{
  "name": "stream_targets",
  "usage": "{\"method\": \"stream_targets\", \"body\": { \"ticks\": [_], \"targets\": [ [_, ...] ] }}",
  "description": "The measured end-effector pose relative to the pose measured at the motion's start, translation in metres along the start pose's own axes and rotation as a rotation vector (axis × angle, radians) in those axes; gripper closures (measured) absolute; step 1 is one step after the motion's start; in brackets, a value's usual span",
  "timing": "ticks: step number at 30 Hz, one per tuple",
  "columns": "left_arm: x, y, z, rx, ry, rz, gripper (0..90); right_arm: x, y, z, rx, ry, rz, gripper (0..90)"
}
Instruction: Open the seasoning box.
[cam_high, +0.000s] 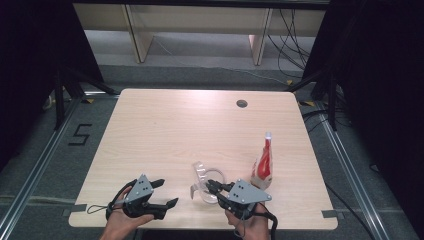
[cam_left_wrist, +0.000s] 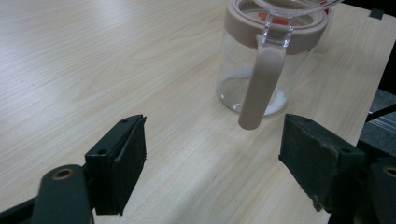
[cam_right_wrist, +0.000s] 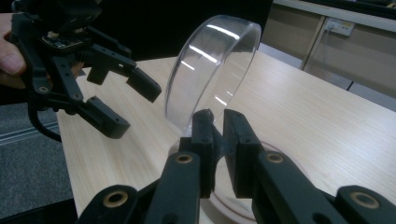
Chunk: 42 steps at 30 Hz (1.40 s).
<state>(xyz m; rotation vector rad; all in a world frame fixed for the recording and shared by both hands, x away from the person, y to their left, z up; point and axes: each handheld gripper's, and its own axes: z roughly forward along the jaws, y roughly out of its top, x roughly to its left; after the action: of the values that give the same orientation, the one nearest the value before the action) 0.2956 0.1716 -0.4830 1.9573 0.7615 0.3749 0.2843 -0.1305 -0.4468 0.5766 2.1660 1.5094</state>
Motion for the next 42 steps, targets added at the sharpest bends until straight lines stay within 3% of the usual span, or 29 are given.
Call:
{"method": "stream_targets", "body": {
  "ticks": [5, 13, 19, 27, 31, 32, 38, 40, 42],
  "targets": [
    [0.001, -0.001, 0.0, -0.004, -0.002, -0.018, 22.4, 0.004, 0.001, 0.003, 0.002, 0.021, -0.009, 82.4],
    [0.002, -0.001, 0.0, -0.006, 0.006, -0.03, 22.4, 0.004, -0.001, -0.001, -0.005, 0.012, 0.0, 80.0],
    [0.002, -0.002, 0.0, 0.002, 0.001, -0.022, 22.4, 0.004, -0.007, -0.014, -0.009, 0.028, 0.007, 74.1],
    [0.002, -0.001, -0.001, -0.017, 0.011, -0.033, 22.4, 0.003, -0.022, -0.043, 0.022, 0.028, 0.057, 63.2],
    [0.003, -0.001, 0.0, -0.01, 0.003, -0.005, 22.4, 0.0, -0.028, -0.062, 0.018, -0.019, 0.074, 60.3],
    [0.001, -0.002, 0.001, -0.007, 0.004, -0.037, 22.4, 0.0, -0.03, -0.067, 0.02, -0.025, 0.077, 59.7],
    [0.0, -0.002, 0.003, -0.002, -0.002, -0.028, 22.5, -0.009, -0.043, -0.09, 0.045, -0.085, 0.099, 57.1],
    [0.0, -0.002, 0.003, 0.001, -0.004, -0.034, 22.5, -0.011, -0.048, -0.095, 0.061, -0.142, 0.101, 55.5],
    [0.0, -0.002, 0.004, 0.003, -0.004, -0.033, 22.5, -0.012, -0.052, -0.099, 0.076, -0.157, 0.13, 53.6]
  ]
}}
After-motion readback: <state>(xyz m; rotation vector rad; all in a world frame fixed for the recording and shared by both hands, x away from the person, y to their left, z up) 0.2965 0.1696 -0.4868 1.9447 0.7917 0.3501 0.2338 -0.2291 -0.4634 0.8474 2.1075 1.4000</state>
